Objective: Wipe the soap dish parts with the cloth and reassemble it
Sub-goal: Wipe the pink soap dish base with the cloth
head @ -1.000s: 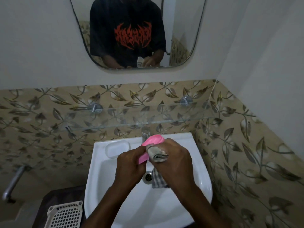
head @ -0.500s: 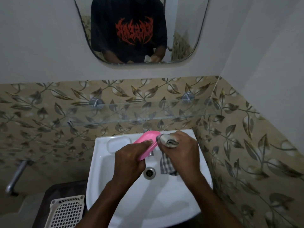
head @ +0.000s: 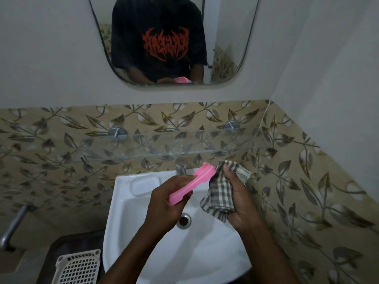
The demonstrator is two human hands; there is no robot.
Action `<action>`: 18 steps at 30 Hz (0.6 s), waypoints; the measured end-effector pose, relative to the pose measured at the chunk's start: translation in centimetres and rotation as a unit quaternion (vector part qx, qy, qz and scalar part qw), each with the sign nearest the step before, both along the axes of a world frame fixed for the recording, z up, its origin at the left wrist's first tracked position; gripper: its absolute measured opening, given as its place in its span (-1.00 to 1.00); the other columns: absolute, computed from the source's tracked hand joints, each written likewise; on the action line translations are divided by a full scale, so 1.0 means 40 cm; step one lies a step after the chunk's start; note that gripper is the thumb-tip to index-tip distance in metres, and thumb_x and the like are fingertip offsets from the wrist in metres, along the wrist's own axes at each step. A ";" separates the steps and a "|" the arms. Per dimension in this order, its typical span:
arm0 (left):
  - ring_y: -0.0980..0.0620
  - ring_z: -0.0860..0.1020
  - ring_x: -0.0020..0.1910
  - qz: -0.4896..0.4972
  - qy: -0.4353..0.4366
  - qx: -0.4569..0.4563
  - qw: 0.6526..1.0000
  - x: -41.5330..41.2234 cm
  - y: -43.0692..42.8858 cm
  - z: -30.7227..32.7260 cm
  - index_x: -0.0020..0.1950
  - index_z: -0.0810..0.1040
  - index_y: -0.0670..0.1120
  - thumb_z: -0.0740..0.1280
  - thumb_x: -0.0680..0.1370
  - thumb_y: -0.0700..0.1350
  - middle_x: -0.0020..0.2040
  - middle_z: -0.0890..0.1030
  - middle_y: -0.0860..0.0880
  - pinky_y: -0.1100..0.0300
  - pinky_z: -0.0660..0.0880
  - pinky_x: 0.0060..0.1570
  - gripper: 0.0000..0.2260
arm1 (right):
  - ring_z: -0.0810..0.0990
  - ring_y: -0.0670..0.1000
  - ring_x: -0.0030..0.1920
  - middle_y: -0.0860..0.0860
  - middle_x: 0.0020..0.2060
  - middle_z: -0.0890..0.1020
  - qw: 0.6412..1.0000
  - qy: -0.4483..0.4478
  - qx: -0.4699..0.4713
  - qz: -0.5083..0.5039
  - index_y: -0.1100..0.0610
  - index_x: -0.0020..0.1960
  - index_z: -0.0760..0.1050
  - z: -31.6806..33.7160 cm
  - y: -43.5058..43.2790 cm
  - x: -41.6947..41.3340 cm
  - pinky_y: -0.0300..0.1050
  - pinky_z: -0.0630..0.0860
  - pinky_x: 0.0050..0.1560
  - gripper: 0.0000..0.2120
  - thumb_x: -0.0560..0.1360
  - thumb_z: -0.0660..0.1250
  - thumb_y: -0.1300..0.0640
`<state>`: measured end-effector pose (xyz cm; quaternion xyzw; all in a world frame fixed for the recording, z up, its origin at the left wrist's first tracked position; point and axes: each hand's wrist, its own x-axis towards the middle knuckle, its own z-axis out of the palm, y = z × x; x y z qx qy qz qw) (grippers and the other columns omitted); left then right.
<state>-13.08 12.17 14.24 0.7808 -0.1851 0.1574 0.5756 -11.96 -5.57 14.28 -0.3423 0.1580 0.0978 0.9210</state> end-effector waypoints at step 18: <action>-0.02 0.58 -0.40 0.129 -0.003 0.279 0.952 0.020 -0.015 -0.015 0.10 0.64 0.14 0.42 0.38 -0.19 -0.36 0.64 0.06 0.27 0.31 -0.41 -0.65 | 0.63 -0.16 -0.07 -0.16 -0.08 0.67 0.704 -0.233 -0.665 -0.092 -0.06 0.01 0.62 0.040 0.038 -0.059 -0.26 0.54 -0.04 -0.76 0.41 0.43 -0.15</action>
